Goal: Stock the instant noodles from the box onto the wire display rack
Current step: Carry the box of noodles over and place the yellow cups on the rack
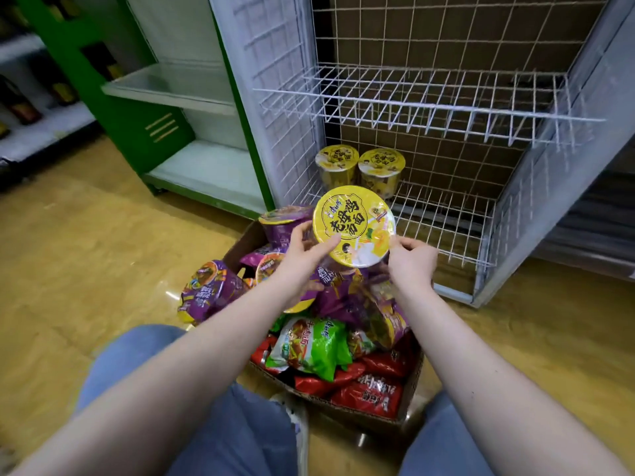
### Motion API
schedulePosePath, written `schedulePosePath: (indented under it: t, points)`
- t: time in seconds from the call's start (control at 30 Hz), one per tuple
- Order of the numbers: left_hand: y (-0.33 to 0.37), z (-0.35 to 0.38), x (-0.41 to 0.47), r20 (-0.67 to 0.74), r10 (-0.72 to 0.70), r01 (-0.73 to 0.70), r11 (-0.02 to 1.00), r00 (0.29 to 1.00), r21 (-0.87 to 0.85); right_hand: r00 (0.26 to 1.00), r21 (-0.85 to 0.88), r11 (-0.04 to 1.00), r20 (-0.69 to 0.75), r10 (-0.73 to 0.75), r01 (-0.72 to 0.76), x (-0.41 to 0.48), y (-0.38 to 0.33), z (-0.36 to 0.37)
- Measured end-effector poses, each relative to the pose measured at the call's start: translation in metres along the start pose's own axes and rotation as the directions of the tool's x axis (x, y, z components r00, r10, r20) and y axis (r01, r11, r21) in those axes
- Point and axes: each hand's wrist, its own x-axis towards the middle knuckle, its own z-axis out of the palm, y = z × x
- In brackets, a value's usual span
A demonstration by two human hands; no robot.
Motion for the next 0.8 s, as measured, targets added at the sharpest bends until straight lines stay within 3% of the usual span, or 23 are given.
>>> schedulePosePath:
  t: [0.1,0.27,0.47,0.63,0.8]
  points:
    - [0.005,0.009,0.004,-0.02,0.017,-0.019,0.995,1.0,-0.098,1.0,0.068,0.998,-0.021,0.01,-0.009,-0.003,-0.005,0.012]
    - [0.023,0.007,0.029,-0.086,0.127,-0.13,0.991,0.988,-0.026,0.998,0.085,0.994,0.002,-0.062,0.062,0.001,-0.021,0.027]
    - [0.059,-0.015,0.071,-0.055,0.092,-0.095,0.994,0.994,-0.054,0.983,0.163,0.978,0.104,-0.149,0.13,0.021,-0.036,0.047]
    - [0.063,-0.033,0.113,-0.09,0.141,-0.146,0.988,0.986,-0.052,0.95,0.188,0.982,0.307,-0.047,-0.012,0.045,-0.043,0.074]
    - [0.061,-0.034,0.164,-0.144,0.134,-0.139,0.99,0.98,-0.023,0.94,0.283,0.942,0.331,0.081,-0.181,0.073,-0.043,0.106]
